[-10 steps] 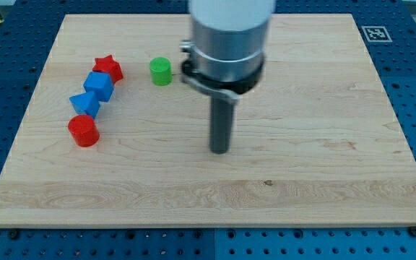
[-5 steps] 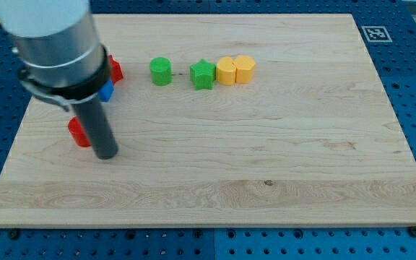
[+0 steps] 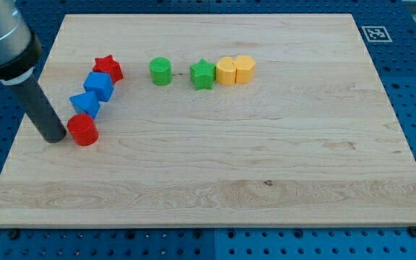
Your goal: Adjust the red and blue blocks to form a line
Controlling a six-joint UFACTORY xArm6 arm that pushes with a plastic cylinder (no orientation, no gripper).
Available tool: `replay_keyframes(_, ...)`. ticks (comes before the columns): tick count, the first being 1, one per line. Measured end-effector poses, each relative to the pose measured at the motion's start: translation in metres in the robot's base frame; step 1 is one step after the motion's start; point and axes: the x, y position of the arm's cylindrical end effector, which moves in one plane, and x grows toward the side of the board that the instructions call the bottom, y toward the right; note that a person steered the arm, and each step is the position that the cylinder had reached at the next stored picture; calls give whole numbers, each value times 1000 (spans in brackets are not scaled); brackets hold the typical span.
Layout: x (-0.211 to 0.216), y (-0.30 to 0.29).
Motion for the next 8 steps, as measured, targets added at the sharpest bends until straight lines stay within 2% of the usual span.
replay_keyframes(2,0,17)
replay_keyframes(4,-14,-62)
replay_keyframes(5,-42,-63)
replay_keyframes(7,-52,-53)
replay_keyframes(8,-52,-12)
